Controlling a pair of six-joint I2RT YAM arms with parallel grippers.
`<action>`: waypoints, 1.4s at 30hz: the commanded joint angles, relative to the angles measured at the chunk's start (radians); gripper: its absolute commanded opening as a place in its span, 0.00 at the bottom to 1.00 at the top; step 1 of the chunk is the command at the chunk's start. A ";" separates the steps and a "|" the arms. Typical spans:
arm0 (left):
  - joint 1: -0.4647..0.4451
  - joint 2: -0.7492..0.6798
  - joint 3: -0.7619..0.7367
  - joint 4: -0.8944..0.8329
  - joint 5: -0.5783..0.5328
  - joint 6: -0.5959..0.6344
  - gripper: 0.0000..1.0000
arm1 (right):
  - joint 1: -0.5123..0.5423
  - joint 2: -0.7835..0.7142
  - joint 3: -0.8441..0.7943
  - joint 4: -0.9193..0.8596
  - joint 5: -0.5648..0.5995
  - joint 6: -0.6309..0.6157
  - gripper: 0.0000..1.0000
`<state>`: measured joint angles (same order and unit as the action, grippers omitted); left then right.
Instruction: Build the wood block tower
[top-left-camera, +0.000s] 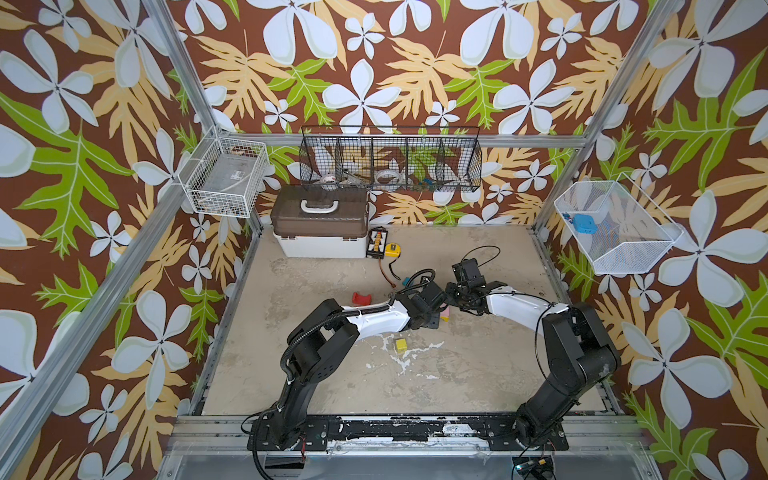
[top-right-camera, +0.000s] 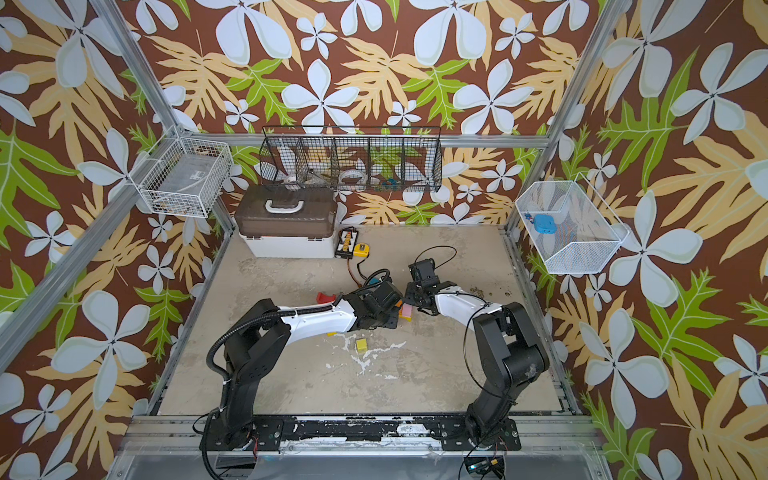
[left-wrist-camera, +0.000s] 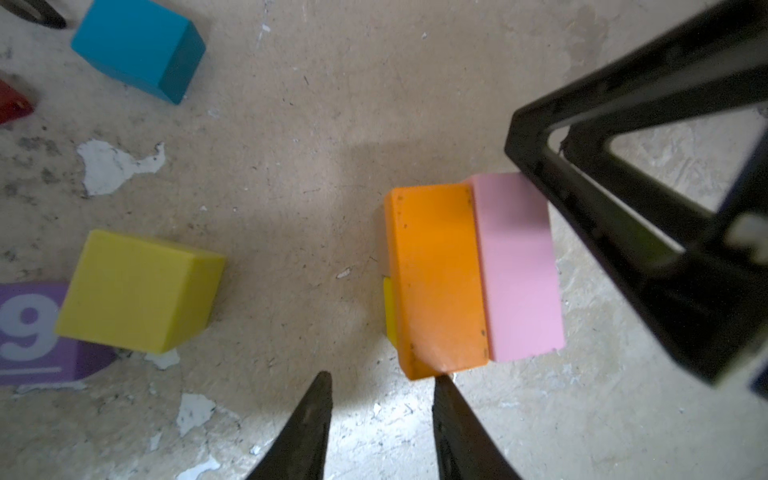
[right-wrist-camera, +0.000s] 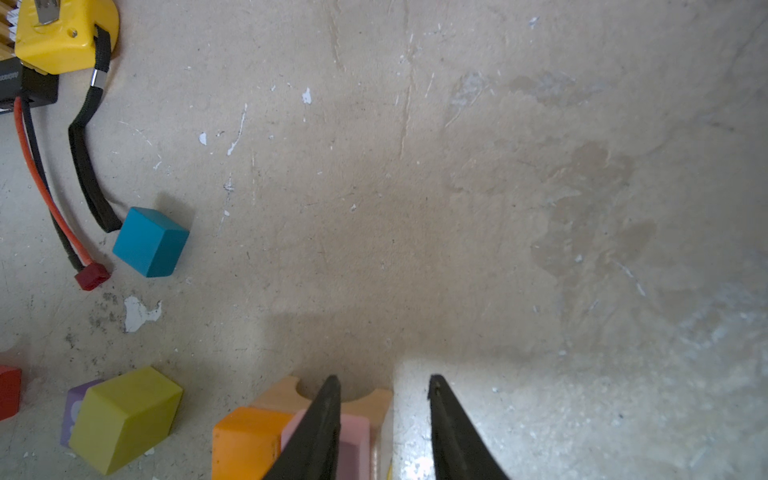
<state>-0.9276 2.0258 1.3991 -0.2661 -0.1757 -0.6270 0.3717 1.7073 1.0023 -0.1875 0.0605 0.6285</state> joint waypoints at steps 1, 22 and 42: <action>0.000 -0.020 -0.003 -0.007 -0.004 0.012 0.43 | 0.001 -0.014 -0.001 -0.010 0.022 0.009 0.37; 0.070 0.049 0.112 -0.105 -0.087 -0.010 0.44 | 0.001 -0.077 -0.042 -0.004 0.065 0.031 0.38; 0.070 0.117 0.191 -0.119 -0.045 -0.005 0.43 | 0.000 -0.074 -0.042 -0.006 0.058 0.036 0.38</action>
<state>-0.8593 2.1391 1.5837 -0.3840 -0.2295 -0.6308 0.3717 1.6325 0.9577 -0.1875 0.1081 0.6544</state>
